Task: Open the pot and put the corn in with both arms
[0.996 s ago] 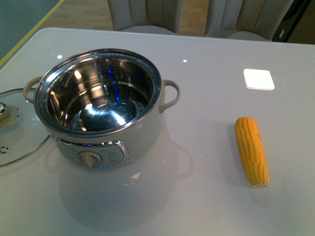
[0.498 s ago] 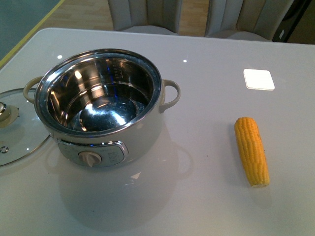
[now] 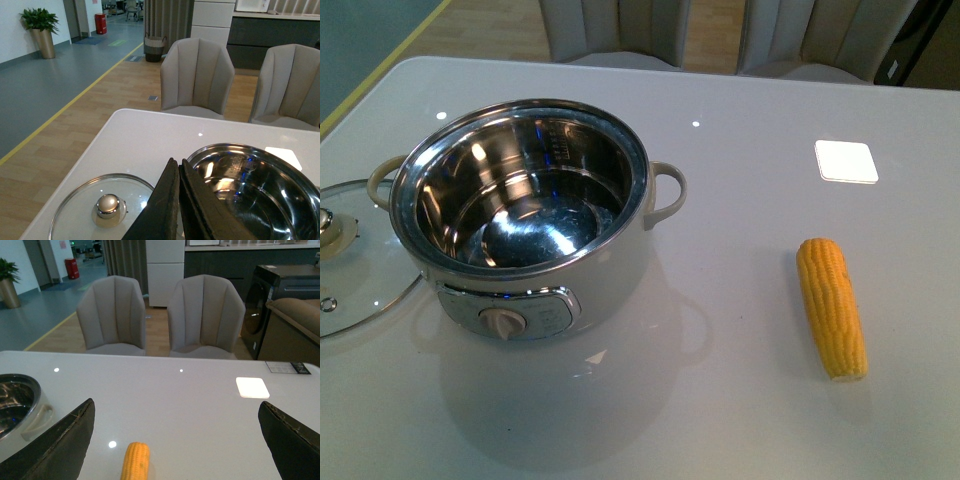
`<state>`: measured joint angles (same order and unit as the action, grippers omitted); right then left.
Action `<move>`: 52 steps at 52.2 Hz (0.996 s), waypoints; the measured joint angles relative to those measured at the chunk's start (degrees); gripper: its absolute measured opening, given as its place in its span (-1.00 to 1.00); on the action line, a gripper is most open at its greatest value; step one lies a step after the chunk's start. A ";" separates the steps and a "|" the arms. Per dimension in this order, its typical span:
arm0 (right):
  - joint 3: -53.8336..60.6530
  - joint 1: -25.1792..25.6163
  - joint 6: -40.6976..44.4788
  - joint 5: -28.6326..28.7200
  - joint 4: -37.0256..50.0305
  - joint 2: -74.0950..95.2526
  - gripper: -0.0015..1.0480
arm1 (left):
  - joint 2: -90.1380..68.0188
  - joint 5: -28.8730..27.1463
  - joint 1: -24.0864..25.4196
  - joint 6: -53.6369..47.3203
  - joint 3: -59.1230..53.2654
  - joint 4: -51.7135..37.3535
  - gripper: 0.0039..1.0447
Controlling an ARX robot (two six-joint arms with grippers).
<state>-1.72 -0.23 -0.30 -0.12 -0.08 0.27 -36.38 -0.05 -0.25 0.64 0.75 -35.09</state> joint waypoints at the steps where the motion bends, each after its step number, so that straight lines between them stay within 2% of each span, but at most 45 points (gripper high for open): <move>1: 0.00 0.00 0.00 0.00 0.00 0.00 0.83 | 0.74 0.07 0.00 0.00 0.00 0.68 -0.94; 24: 0.02 0.00 0.00 0.00 0.00 0.00 0.83 | 15.56 0.04 0.02 -0.02 -0.02 14.36 -0.94; 52: 0.02 0.00 0.02 0.00 0.00 0.00 0.83 | 25.18 0.04 0.02 -0.02 -0.02 23.85 -0.94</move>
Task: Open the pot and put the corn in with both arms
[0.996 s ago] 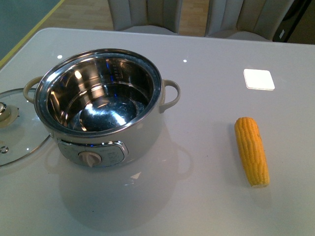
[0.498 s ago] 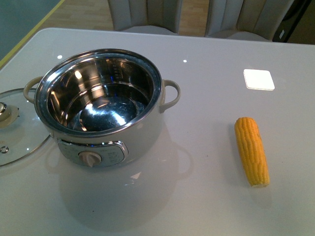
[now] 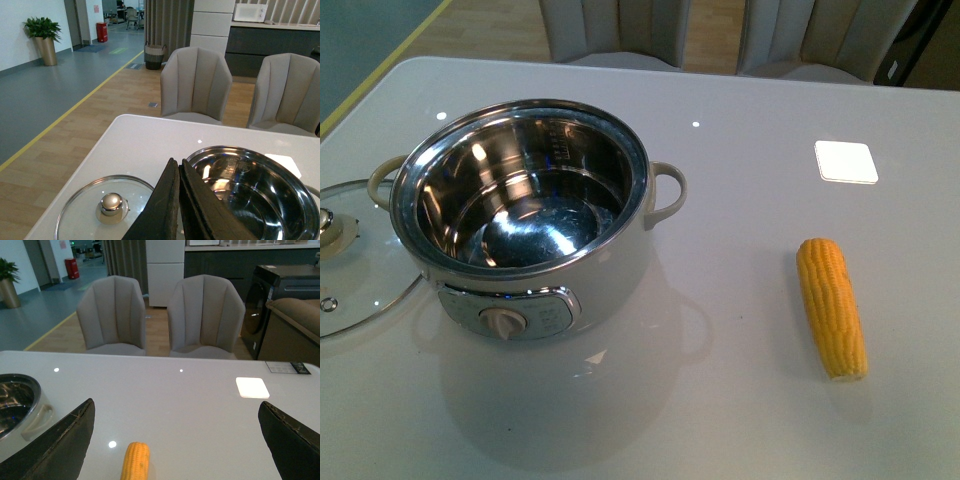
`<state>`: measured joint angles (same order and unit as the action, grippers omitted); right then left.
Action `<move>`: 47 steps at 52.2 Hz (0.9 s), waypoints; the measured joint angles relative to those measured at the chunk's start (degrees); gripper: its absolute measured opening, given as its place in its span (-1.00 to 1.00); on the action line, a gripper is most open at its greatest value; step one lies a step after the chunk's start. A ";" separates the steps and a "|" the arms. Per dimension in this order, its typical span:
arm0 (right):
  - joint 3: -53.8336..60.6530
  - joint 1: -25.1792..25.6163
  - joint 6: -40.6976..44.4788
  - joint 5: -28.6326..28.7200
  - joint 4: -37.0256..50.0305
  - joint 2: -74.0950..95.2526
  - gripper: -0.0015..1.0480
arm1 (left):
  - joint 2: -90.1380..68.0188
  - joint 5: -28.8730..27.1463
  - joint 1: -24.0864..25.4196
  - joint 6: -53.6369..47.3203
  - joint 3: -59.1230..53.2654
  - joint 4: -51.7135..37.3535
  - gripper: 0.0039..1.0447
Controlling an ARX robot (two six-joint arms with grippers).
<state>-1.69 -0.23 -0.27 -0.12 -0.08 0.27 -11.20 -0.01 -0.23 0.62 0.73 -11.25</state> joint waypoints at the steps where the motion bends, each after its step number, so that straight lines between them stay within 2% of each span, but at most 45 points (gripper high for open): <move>1: 0.00 0.00 -0.02 0.00 0.00 0.00 0.83 | 0.28 0.00 0.00 0.00 0.00 0.26 -0.94; 5: 0.00 0.00 -0.02 0.00 0.00 0.00 0.83 | 2.05 0.00 0.00 0.02 0.02 2.12 -0.94; 7: 0.00 0.00 0.00 0.00 0.00 0.00 0.83 | 5.97 0.04 0.00 0.00 0.02 7.82 -0.94; 10: 0.00 0.00 -0.02 -0.02 0.00 0.00 0.83 | 9.20 0.02 0.00 0.00 0.02 10.54 -0.94; 24: 0.00 0.00 -0.02 0.00 0.00 0.00 0.83 | 10.84 0.00 0.00 0.02 0.02 11.17 -0.91; 33: -0.28 -0.02 -0.72 -0.17 -0.98 0.68 0.83 | 10.84 0.00 0.00 0.00 0.02 11.17 -0.12; 39: -8.81 -0.28 -10.10 -0.68 -21.86 14.29 0.83 | 10.86 0.00 0.00 0.00 0.02 11.17 0.22; 41: -10.40 -0.68 -12.44 -0.74 -25.90 18.45 0.83 | 10.91 0.04 0.00 0.00 0.02 11.17 0.32; 47: -11.82 -2.64 -16.72 -0.92 -26.16 28.15 0.83 | 10.88 0.00 0.00 0.00 0.02 11.19 0.66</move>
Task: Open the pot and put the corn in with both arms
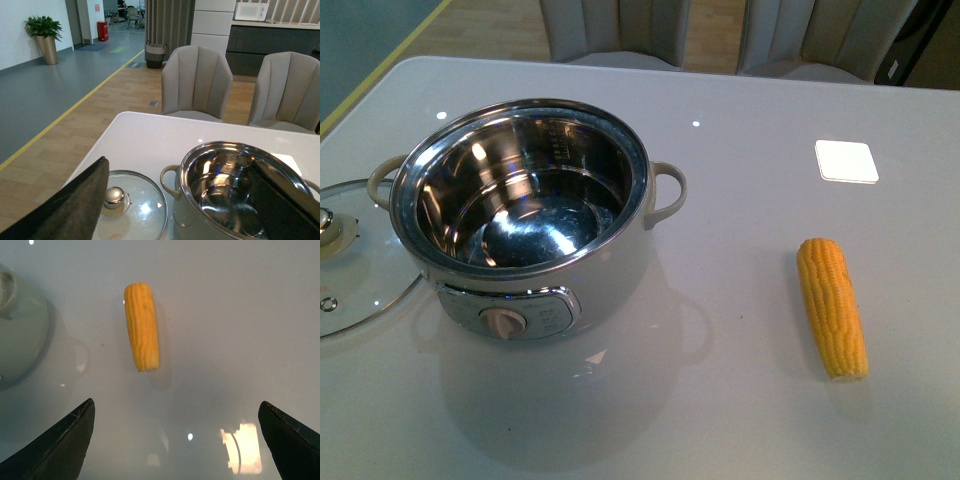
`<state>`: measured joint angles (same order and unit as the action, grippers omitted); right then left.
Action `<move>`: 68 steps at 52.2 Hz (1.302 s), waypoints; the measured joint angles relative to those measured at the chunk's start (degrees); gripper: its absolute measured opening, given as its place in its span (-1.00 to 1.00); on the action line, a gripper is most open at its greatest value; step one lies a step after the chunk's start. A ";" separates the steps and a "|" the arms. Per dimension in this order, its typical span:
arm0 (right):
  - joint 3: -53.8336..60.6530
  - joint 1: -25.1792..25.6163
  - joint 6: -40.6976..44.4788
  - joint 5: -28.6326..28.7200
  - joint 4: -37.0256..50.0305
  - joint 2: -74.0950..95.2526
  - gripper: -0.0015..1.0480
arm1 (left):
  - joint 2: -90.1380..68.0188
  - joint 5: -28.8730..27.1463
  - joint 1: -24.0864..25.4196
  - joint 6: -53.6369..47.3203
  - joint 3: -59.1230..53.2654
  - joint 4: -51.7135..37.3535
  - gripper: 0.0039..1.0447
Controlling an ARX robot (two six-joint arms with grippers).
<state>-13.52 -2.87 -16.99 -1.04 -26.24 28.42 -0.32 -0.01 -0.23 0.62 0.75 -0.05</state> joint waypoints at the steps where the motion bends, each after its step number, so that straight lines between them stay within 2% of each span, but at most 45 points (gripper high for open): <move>1: -0.09 -0.17 -0.11 0.02 0.55 0.85 0.83 | 0.00 0.00 0.00 0.00 0.00 0.00 0.73; 4: -1.05 -1.27 -1.66 0.26 5.31 7.26 0.83 | 0.00 0.00 0.00 -0.13 0.00 0.00 0.91; 18: -5.73 -5.14 -1.27 -0.09 24.04 35.71 0.83 | 0.00 0.00 0.00 -0.13 0.00 0.00 0.88; 29: -16.02 -6.16 1.86 -3.58 37.07 60.67 0.83 | 0.00 0.00 0.02 -0.13 0.00 0.00 0.88; 35: -24.55 -6.34 3.89 -4.02 37.40 74.58 0.83 | 0.00 0.00 0.00 -0.13 0.00 0.00 0.88; 42: -31.36 -6.43 4.68 -3.91 36.30 83.01 0.83 | 0.00 0.00 0.00 -0.13 0.00 0.00 0.88; 62: -39.85 -9.97 4.28 -5.05 36.37 98.33 0.82 | 0.00 0.00 0.00 -0.13 0.00 0.00 0.88; 68: -40.65 -10.27 4.11 -4.72 35.74 99.65 0.51 | 0.00 0.00 0.02 -0.13 0.00 0.00 0.88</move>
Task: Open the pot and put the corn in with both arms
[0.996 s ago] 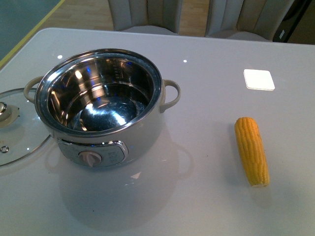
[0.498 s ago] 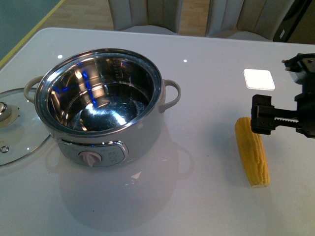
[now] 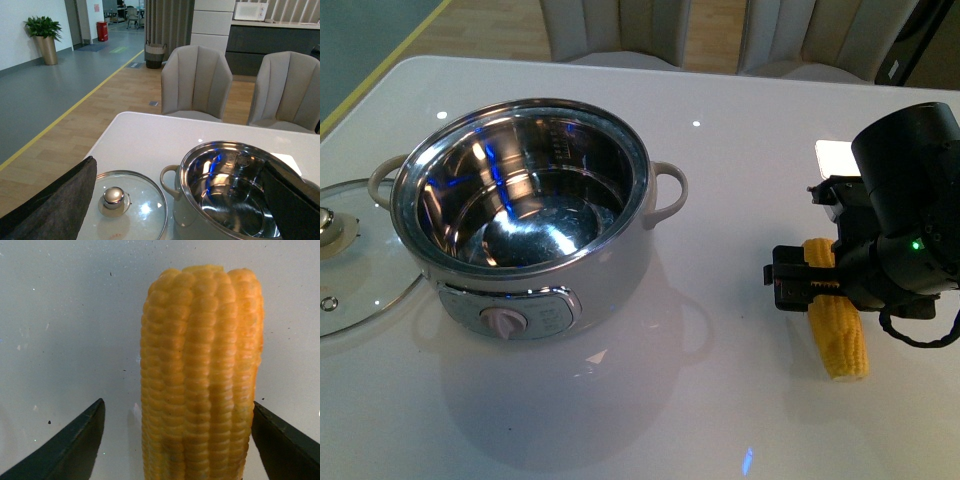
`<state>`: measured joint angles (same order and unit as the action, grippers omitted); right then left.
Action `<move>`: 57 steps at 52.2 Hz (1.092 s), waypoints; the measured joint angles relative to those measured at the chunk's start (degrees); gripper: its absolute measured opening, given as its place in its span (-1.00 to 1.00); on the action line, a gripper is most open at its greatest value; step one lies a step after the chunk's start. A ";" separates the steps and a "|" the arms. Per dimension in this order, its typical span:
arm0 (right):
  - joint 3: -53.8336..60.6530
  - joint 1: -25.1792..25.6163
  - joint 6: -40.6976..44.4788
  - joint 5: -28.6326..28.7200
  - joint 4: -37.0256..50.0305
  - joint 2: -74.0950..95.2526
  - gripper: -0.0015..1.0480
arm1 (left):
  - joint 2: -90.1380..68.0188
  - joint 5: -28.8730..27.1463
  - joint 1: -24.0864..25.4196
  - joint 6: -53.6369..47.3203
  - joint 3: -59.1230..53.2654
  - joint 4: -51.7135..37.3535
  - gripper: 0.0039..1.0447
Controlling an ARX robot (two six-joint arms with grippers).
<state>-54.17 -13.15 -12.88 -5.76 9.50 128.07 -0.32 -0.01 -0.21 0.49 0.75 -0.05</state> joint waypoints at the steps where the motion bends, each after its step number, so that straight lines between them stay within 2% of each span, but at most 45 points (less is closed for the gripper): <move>1: -0.02 0.00 -0.02 0.04 -0.04 0.09 0.48 | 0.00 0.00 0.00 0.00 0.00 0.00 0.88; 16: 0.46 0.00 -1.77 0.00 1.42 0.04 -0.26 | 0.00 0.02 0.00 0.00 0.00 0.00 0.88; 27: 3.80 0.11 -5.66 0.70 8.09 -4.63 -0.54 | 0.00 0.00 0.00 0.00 0.00 0.00 0.88; 37: 5.25 -0.74 -11.02 4.37 10.27 -10.80 -0.57 | 0.00 0.00 0.00 0.00 0.00 0.00 0.88; 57: -1.60 -9.16 -23.71 7.28 7.82 -19.39 -0.61 | 0.00 0.02 0.00 0.00 0.00 0.00 0.88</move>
<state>-55.77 -22.30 -36.60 1.52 17.32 108.68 -0.32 0.01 -0.21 0.49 0.75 -0.05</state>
